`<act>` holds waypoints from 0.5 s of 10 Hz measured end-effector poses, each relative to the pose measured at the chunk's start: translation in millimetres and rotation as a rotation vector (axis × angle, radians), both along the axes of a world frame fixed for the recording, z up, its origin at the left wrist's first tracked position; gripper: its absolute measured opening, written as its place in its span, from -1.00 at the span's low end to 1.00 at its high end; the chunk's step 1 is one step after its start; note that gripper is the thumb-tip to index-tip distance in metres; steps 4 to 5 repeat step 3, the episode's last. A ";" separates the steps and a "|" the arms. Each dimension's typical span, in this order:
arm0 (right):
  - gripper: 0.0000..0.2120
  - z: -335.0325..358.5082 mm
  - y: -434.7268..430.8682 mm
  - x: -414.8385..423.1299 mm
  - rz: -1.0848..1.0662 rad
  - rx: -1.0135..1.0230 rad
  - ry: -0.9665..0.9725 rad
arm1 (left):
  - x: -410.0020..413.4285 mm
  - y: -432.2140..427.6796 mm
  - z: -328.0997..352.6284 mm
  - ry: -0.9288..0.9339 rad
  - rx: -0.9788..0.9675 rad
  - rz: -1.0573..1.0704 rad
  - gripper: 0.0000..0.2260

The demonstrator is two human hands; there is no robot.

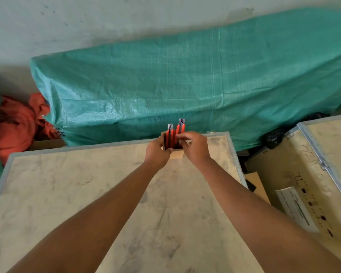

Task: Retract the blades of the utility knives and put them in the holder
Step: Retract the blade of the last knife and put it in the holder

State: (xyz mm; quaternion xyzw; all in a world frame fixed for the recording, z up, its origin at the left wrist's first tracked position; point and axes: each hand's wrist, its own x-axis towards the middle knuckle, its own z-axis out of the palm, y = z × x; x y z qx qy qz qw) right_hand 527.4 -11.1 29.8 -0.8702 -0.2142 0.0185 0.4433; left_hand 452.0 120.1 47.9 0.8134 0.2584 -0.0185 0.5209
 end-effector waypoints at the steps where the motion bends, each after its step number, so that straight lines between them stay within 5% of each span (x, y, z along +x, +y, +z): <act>1: -0.73 -0.6 -2.9 -2.7 0.029 -0.047 -0.019 | -1.0 -3.2 -0.5 0.000 0.017 0.000 -0.55; 5: -0.71 7.0 -12.9 -13.0 0.050 -0.059 -0.009 | -5.7 -8.7 15.5 -0.047 -0.033 -0.014 -0.57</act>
